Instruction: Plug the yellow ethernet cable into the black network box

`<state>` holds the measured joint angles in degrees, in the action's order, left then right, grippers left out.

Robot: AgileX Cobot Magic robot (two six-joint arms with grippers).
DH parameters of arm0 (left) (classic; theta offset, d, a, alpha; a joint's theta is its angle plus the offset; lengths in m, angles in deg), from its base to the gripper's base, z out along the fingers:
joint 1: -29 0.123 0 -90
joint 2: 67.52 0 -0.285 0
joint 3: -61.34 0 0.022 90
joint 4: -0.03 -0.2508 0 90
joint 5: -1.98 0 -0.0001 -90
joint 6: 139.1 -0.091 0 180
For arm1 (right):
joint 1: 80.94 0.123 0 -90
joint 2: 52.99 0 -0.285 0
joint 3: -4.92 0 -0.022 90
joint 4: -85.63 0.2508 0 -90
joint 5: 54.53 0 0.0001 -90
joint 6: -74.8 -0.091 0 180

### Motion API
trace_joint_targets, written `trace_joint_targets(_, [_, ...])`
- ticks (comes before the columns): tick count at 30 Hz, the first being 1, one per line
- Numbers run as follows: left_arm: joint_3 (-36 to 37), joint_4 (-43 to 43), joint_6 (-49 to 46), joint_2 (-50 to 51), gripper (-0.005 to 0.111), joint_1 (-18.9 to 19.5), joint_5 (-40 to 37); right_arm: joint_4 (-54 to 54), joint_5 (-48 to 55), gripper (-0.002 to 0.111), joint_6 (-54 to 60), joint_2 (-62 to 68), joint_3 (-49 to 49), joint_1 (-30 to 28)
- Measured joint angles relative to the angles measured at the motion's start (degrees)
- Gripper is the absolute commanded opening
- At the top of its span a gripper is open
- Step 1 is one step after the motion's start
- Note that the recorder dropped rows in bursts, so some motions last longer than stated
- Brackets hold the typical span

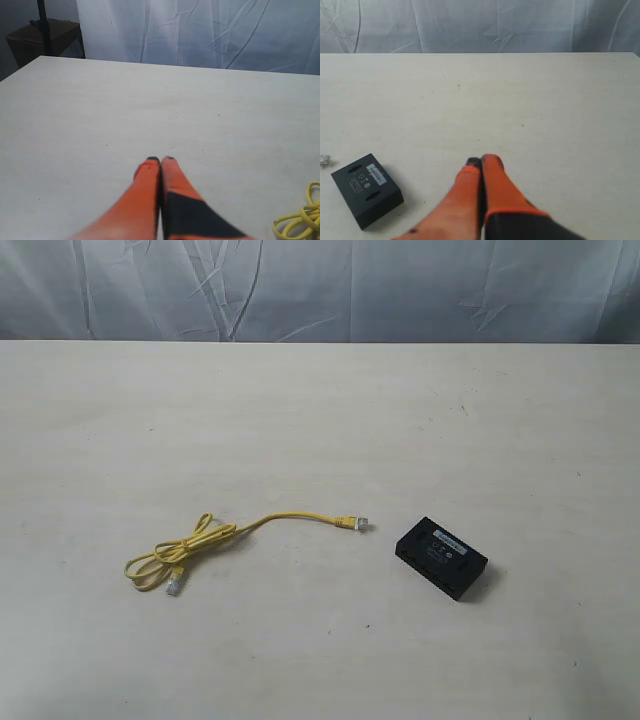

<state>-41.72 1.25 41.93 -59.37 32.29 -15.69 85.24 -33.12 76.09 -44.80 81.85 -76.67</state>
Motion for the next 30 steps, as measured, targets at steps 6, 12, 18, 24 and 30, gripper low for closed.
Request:
trace_joint_targets(6, [0.0,0.0,0.0,0.0,0.0,0.0,0.0,0.0,-0.09,-0.001,0.0,0.0,0.0,0.0])
trace_joint_targets(12, [0.0,0.0,0.0,0.0,0.0,0.0,0.0,0.0,-0.09,-0.001,0.0,0.0,0.0,0.0])
trace_joint_targets(18, [0.0,0.0,0.0,0.0,0.0,0.0,0.0,0.0,-0.09,-0.001,0.0,0.0,0.0,0.0])
trace_joint_targets(24, [0.0,-1.85,0.0,0.0,0.0,0.0,0.3,0.0,-0.09,-0.001,0.0,0.0,0.0,0.0])
trace_joint_targets(30, [0.0,-4.48,0.0,0.0,0.0,0.0,6.19,0.0,-0.09,-0.001,0.0,0.0,0.0,0.0])
